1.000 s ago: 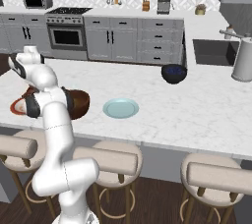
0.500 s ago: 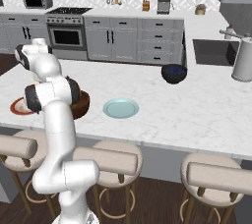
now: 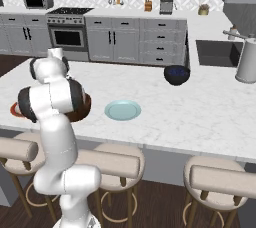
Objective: Pick the chicken drumstick and avocado from their plates and place them in the bowl. Then put the bowl in the fridge.
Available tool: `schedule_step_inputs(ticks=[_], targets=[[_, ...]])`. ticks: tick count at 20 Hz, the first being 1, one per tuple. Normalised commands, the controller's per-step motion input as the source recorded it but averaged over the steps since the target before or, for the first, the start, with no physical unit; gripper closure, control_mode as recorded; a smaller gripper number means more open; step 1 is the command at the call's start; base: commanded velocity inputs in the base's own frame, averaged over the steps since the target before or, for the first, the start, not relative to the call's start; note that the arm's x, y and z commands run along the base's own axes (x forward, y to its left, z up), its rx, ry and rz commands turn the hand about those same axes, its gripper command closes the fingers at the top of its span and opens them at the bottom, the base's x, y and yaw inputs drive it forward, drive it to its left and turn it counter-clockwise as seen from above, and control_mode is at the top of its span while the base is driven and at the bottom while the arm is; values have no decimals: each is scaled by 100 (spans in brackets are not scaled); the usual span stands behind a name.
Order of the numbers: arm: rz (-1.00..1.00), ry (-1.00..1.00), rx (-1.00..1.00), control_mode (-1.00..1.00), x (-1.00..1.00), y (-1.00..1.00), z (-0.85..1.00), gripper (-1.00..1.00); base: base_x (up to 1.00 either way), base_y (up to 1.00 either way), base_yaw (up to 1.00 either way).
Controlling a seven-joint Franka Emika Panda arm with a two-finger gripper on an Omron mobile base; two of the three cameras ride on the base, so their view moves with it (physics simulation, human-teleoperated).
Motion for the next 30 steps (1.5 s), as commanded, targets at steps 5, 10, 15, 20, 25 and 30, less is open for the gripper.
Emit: schedule_step_inputs(ticks=[5,10,15,20,25,30], targets=[[0,-3,6,-100,12,-73,-17,100,0,0,0],[0,0,9,-100,11,-40,-6,100,0,0,0],[0,0,11,-100,18,-19,-1,100,0,0,0],[0,0,10,-100,25,0,0,100,0,0,0],[-3,0,5,-100,44,11,0,100,0,0,0],[-5,1,5,-100,32,19,7,100,0,0,0]])
